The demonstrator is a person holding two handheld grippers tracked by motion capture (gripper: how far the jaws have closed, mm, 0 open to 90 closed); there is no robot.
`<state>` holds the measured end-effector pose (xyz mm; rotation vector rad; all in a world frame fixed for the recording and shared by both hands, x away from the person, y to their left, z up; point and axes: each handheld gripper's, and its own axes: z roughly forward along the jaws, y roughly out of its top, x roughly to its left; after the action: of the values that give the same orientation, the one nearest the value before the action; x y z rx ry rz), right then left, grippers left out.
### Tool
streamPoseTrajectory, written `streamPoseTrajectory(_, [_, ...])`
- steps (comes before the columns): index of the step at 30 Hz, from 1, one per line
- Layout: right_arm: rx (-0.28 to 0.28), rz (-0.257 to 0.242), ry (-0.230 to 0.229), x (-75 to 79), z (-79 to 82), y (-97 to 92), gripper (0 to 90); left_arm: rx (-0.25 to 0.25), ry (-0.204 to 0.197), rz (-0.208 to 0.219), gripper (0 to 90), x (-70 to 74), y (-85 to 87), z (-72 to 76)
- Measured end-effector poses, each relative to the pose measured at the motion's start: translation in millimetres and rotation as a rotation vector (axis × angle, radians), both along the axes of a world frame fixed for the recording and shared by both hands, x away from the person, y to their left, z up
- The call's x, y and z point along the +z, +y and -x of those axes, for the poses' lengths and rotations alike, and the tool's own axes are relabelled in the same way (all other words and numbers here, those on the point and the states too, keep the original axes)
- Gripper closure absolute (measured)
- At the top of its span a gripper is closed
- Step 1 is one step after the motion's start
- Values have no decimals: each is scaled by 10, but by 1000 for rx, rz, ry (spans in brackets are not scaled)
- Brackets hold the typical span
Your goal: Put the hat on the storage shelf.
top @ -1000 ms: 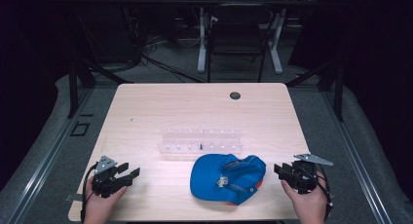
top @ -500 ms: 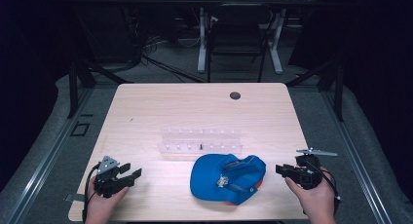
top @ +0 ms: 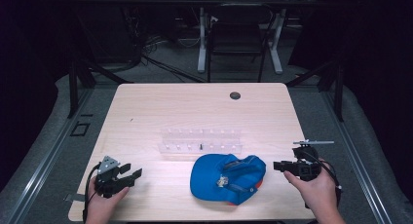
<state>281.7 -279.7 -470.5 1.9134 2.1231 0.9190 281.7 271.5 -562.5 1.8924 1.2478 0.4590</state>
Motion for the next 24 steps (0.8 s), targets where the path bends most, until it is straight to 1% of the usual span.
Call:
streamPoseTrajectory(2, [0, -5, 1, 7, -6, 3, 634, 0, -2, 0, 458, 0, -1, 0])
streamPoseTrajectory(3, [6, -11, 15, 30, -23, 8, 634, 0, -2, 0, 458, -1, -2, 0])
streamPoseTrajectory(4, [5, -17, 13, 35, -30, 14, 634, 0, -1, 1, 458, -1, -2, 0])
streamPoseTrajectory(5, [8, -19, 21, 39, -36, 19, 634, 0, 0, 2, 458, -2, -2, -1])
streamPoseTrajectory(8, [17, -7, 31, 55, -48, 33, 634, 1, -1, 3, 458, -7, -6, -3])
streamPoseTrajectory(9, [23, -11, 37, 64, -62, 62, 635, -1, -1, 2, 458, -9, -8, -3])
streamPoseTrajectory(12, [29, -13, 47, 65, -75, 80, 637, -3, 0, -1, 458, -10, -12, -3])
streamPoseTrajectory(13, [35, -17, 59, 65, -88, 106, 637, -3, 1, 0, 458, -11, -14, -4])
streamPoseTrajectory(17, [41, -11, 69, 61, -99, 146, 637, -3, 3, -5, 458, -11, -14, -4])
streamPoseTrajectory(18, [52, -10, 82, 60, -109, 174, 637, -3, 2, -3, 458, -13, -14, -4])
streamPoseTrajectory(20, [55, -10, 87, 54, -121, 202, 637, -3, 2, -3, 458, -12, -14, -4])
streamPoseTrajectory(22, [59, -16, 103, 49, -133, 216, 637, -3, 1, -3, 458, -12, -14, -4])
streamPoseTrajectory(24, [54, -23, 105, 38, -139, 242, 635, -3, 1, -3, 458, -11, -13, -3])
